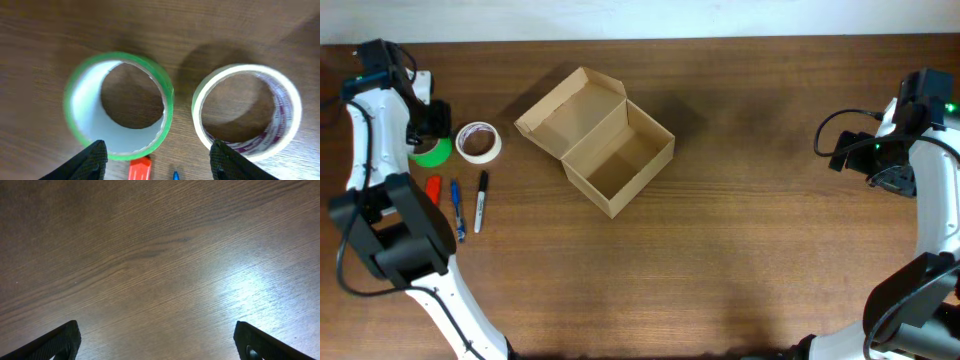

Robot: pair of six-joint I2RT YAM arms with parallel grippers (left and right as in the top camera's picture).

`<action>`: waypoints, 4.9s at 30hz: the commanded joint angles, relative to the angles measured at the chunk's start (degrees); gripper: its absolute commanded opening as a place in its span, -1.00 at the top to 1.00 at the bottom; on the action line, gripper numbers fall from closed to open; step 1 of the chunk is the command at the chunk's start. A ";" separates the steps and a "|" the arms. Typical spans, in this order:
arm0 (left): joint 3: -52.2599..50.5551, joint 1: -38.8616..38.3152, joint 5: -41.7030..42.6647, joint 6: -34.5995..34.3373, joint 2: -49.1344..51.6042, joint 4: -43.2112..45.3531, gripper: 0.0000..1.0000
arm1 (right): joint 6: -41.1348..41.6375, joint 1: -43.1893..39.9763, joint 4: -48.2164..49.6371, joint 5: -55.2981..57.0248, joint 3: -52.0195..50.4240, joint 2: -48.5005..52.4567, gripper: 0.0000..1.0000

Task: Pack container
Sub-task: 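Reach the left gripper to the green tape roll and grasp it, then carry the green tape with the left gripper and lower into box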

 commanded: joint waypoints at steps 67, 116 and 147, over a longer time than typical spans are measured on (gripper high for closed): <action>51.78 -42.07 3.80 8.48 -1.11 -38.84 0.97 | 0.46 -0.15 0.15 -0.55 -0.33 0.31 -0.98; 21.11 -46.18 10.91 5.81 13.86 -19.10 0.97 | 0.46 -0.15 0.15 -0.55 -0.33 0.31 -0.98; 52.26 -46.47 -6.84 -0.57 5.16 -38.86 0.14 | 0.44 -0.15 0.15 -0.55 -0.33 0.31 -0.98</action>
